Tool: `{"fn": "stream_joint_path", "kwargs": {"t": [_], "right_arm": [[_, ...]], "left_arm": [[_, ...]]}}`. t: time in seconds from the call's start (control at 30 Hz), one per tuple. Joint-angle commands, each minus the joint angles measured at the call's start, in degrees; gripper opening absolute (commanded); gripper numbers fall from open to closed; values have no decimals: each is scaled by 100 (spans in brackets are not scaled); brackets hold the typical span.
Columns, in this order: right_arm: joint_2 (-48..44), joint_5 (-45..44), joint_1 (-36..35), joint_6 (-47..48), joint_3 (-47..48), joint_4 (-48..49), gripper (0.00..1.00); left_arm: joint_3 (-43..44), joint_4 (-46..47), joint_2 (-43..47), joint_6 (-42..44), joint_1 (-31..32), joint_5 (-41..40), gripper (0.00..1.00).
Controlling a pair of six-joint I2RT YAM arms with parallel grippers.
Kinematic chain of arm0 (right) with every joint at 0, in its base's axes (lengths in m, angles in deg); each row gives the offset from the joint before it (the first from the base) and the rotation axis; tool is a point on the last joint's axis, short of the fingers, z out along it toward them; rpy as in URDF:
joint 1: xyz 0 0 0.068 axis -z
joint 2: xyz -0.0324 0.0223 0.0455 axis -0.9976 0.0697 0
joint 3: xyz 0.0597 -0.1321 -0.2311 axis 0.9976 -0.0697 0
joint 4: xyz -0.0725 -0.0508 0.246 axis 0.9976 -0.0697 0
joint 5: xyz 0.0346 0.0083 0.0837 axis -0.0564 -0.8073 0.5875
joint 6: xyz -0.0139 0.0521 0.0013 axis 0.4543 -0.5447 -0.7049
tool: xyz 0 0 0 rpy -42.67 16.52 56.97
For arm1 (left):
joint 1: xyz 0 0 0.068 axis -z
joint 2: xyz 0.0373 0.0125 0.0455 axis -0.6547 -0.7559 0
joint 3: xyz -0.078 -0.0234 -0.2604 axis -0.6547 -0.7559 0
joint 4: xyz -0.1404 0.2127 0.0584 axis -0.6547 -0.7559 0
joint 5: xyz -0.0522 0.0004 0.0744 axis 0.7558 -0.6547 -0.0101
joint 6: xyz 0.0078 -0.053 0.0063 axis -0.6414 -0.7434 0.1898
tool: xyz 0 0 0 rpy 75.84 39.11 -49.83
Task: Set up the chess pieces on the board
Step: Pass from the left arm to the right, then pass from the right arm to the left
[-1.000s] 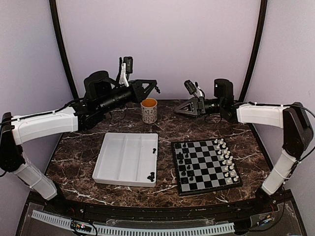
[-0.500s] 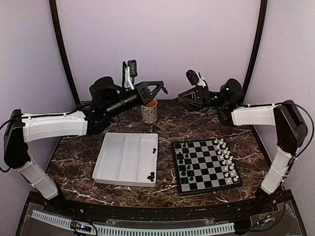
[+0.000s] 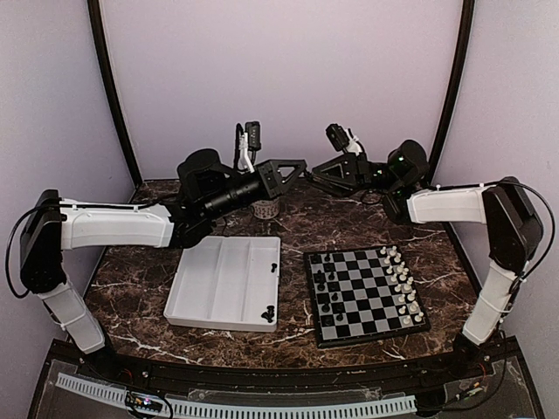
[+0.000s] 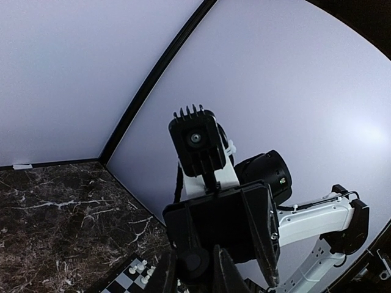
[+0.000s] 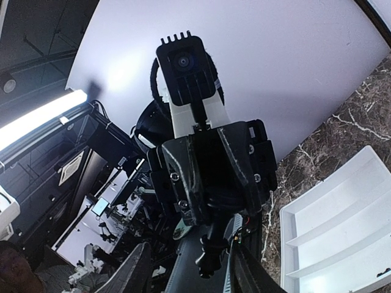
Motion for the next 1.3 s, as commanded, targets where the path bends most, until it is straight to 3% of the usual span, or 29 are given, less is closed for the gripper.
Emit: {"fn": "stream_joint_path", "kwargs": {"t": [0.0,0.17,0.37,0.53,0.6,0.7,0.77,0.8,0.83,0.87,0.9,1.03,1.27], "right_arm": [[31,-24,-61,116,93,57,41],[88,-46,-61,168,99,-33,28],[116,-22,-48,319,126,-174,4],[10,99,10,672,116,-596,1],[-141,213,104,1251,58,-1154,1],[-468,318,352,2785,39,-2996,1],[-680,122,479,4821,367,-5343,2],[-737,-132,499,5937,648,-7200,2],[-757,-443,495,7123,984,-7995,2],[-762,-808,481,7936,1238,-9266,2],[-763,-1141,470,8644,1448,-9899,2],[-742,-2619,427,10470,1974,-11696,2],[-994,-5324,-237,11850,1996,-12969,3]], "left_arm": [[68,347,12,-83,28,123,4],[67,350,10,-52,37,129,4],[74,251,2,22,31,112,8],[95,11,124,222,32,80,18],[117,-321,351,567,36,17,23],[268,-1298,854,1420,19,-240,31],[392,-1950,1086,1781,-80,-334,37],[489,-2150,1142,1926,-200,-330,40],[537,-2578,1218,1981,-270,-301,41],[657,-2802,1239,2079,-439,-288,42],[718,-3207,1246,2123,-534,-234,42],[984,-4183,1137,2408,-1062,-207,43],[526,-4197,1051,2632,-1815,-169,43]]}}
